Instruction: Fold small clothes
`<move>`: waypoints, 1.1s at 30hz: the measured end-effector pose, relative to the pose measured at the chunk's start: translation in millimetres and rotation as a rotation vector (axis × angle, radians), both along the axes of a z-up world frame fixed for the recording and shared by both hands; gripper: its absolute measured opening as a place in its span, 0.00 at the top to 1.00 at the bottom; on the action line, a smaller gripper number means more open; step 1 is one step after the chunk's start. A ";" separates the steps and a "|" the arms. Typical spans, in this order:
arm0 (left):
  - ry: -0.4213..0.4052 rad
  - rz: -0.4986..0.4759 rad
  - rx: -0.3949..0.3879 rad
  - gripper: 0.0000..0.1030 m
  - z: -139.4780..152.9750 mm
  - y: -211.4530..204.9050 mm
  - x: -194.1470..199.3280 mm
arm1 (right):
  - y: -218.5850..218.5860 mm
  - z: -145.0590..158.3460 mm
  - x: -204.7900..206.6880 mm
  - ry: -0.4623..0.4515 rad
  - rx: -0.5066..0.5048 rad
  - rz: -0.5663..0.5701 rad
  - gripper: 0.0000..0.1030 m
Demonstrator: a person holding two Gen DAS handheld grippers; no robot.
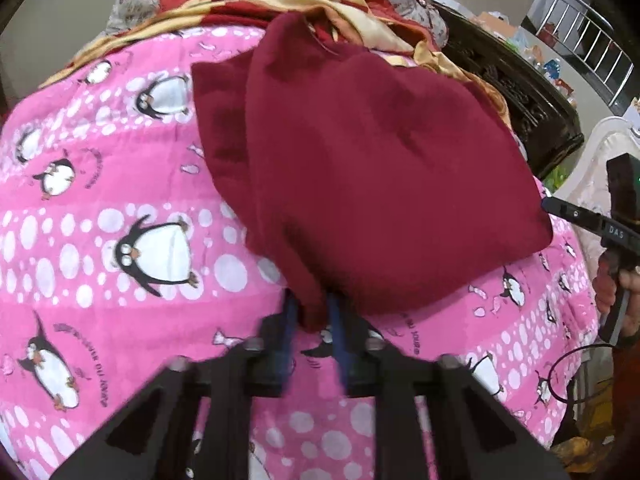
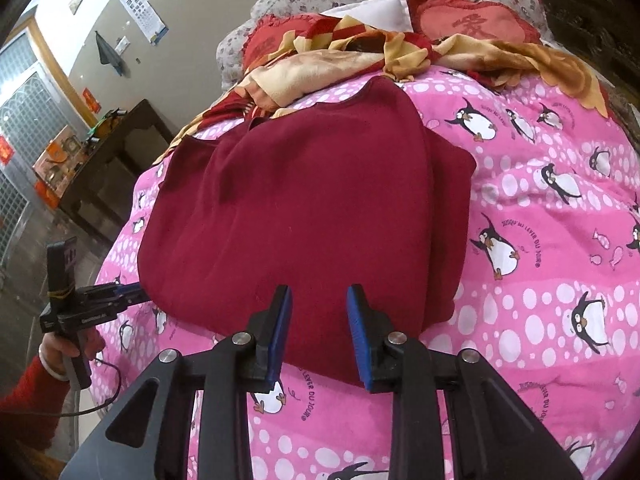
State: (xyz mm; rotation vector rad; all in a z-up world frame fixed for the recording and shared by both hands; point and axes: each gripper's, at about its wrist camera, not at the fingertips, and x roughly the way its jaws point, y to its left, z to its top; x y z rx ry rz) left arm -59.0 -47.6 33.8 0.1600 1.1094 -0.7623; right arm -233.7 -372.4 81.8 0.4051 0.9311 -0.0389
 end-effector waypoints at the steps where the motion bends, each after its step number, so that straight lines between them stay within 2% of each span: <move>1: 0.000 0.000 -0.002 0.91 0.7 0.1 0.8 | 0.8 -0.5 0.8 0.001 0.001 0.001 0.61; 4: -0.033 -0.020 -0.005 0.92 17.3 7.3 0.7 | 3.2 2.1 3.2 0.001 -0.018 0.008 0.61; 6: -0.091 -0.031 0.013 0.92 30.3 15.6 1.8 | 3.9 5.0 4.1 -0.004 -0.040 0.011 0.61; 8: -0.070 -0.017 0.017 0.92 25.8 22.8 4.6 | 0.7 2.3 7.1 0.005 -0.048 0.001 0.61; 10: -0.010 -0.003 0.031 0.92 6.8 24.1 4.3 | -5.8 -8.7 12.0 0.045 -0.055 -0.026 0.61; 12: -0.016 0.009 0.038 0.91 -0.6 23.2 -1.0 | -12.2 -20.5 15.4 0.088 -0.037 -0.055 0.61; 14: -0.005 0.035 0.015 0.88 4.4 26.6 -0.9 | -15.2 -21.3 15.5 0.087 -0.018 -0.061 0.61; 15: -0.005 0.057 0.010 0.85 9.6 28.8 1.1 | -14.8 -17.2 16.3 0.082 -0.027 -0.057 0.61; 17: -0.017 0.086 -0.014 0.69 22.7 33.1 5.5 | -14.7 -4.2 20.3 0.051 -0.064 -0.049 0.61; 20: -0.068 0.106 -0.072 0.52 45.8 29.1 14.9 | -18.5 11.4 36.3 0.014 -0.101 -0.054 0.60; 24: -0.130 0.141 -0.084 0.45 60.9 -4.4 44.6 | -24.3 16.6 73.9 -0.013 -0.116 -0.081 0.60; 29: -0.152 0.227 -0.019 0.44 42.2 -47.3 93.2 | -23.1 12.5 128.7 -0.008 -0.152 -0.059 0.60; 31: -0.131 0.284 0.013 0.44 28.4 -53.8 115.5 | -23.2 6.8 142.2 0.004 -0.181 -0.056 0.60; 33: -0.087 0.339 0.010 0.44 16.3 -50.3 135.6 | -27.4 -0.8 156.5 0.012 -0.238 -0.064 0.60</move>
